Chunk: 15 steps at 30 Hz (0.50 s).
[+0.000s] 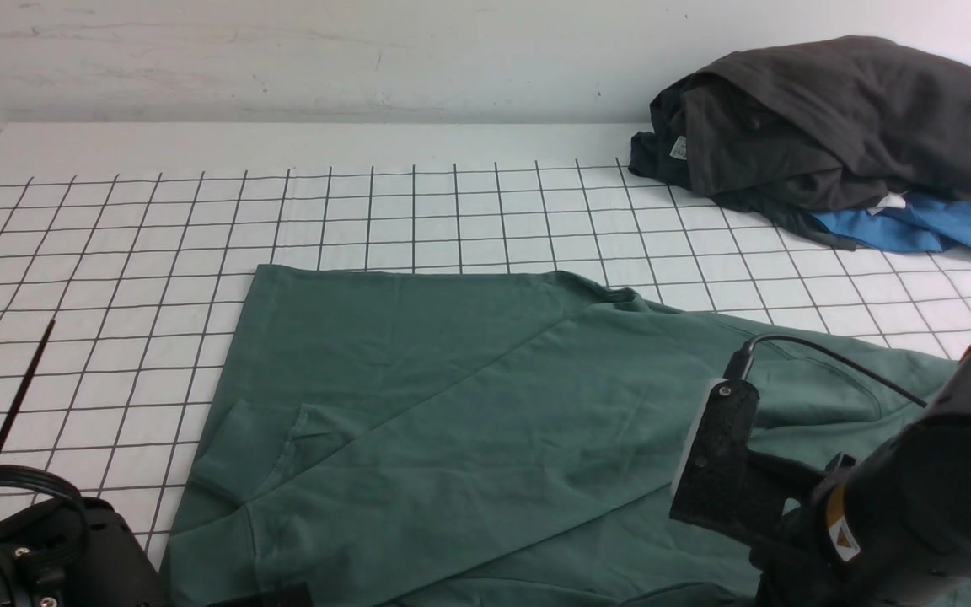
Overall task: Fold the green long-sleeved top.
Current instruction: Use both arms simultaneously to clamp the lower edge of the clothing fabric, then use both arms to drag the lower edge of the fabric forward and fold it over the upper edge
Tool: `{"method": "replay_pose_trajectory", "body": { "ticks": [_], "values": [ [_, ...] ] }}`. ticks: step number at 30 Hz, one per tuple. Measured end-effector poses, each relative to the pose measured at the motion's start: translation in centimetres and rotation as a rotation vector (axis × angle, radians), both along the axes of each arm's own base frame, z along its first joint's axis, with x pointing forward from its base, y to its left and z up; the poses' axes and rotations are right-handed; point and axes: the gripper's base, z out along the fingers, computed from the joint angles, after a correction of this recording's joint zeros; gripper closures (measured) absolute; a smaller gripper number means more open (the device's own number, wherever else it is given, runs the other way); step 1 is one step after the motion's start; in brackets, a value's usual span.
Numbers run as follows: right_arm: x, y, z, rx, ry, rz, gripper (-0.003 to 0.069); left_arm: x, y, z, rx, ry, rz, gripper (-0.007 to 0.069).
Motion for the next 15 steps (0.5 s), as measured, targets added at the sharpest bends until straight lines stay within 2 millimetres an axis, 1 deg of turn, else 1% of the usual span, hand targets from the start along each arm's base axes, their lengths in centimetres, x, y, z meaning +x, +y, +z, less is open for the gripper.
{"method": "replay_pose_trajectory", "body": {
  "ticks": [1,2,3,5,6,7,8,11,15],
  "values": [
    [0.0,0.0,0.0,0.0,0.0,0.003,0.0655,0.0,0.1,0.0,0.007,0.003,0.006,0.0449],
    [0.0,0.0,0.0,0.0,0.0,0.003,0.0655,-0.1,0.1,0.1,0.018,0.013,0.017,0.0531],
    [0.0,0.0,0.0,0.0,0.0,0.003,0.0655,-0.1,0.2,0.2,0.029,0.021,0.021,0.0577],
    [0.0,0.0,0.0,-0.001,-0.001,0.004,0.0655,0.1,0.1,0.7,0.046,0.028,0.023,0.0615],
    [0.0,0.0,0.0,-0.002,-0.002,0.005,0.0655,0.2,0.0,0.9,0.045,0.026,0.023,0.0617],
    [0.0,-0.1,0.0,-0.015,-0.005,0.013,0.0655,0.7,-0.2,1.7,0.063,0.021,0.021,0.0623],
    [0.1,-0.2,0.0,-0.023,-0.009,0.016,0.0655,0.9,-0.3,2.1,0.075,0.022,0.022,0.0622],
    [0.5,-0.3,0.6,-0.057,-0.036,0.036,0.0655,2.6,-0.6,4.3,0.08,-0.023,0.043,0.0619],
    [2.1,-0.2,2.3,-0.068,-0.123,0.046,0.0655,6.6,0.1,8.2,0.03,-0.139,0.105,0.0611]
  ]
}}
